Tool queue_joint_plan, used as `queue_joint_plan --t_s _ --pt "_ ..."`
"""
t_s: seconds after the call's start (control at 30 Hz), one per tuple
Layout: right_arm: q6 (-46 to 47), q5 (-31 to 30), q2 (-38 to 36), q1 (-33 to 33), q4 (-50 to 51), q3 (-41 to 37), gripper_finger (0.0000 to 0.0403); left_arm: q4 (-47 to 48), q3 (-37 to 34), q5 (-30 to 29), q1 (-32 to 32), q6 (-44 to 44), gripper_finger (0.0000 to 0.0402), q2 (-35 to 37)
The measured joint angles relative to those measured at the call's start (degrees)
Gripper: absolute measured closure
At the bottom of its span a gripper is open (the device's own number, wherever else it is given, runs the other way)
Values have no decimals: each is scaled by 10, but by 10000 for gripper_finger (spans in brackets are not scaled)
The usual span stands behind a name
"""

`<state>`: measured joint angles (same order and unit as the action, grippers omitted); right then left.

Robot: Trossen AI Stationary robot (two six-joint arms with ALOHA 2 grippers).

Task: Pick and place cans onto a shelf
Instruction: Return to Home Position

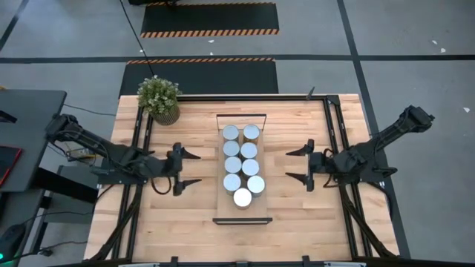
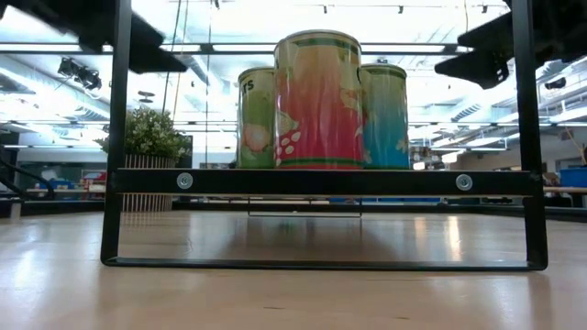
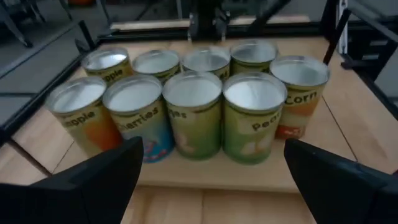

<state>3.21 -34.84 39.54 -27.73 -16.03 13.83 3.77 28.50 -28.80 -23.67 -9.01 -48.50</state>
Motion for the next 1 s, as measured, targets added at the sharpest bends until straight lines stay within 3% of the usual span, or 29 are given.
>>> queue_joint_plan --t_s 0.27,0.53,0.67,1.0 --pt "-48 49 -101 57 -41 -61 54 -109 -110 -2 28 35 5 127" --pt "-60 90 -198 98 -29 -97 55 -122 -183 -5 50 37 5 246" --pt "-51 90 -254 103 -1 -112 55 -108 -199 -2 50 42 5 308" --pt "31 57 -370 103 5 -135 55 32 -201 55 47 49 5 458"
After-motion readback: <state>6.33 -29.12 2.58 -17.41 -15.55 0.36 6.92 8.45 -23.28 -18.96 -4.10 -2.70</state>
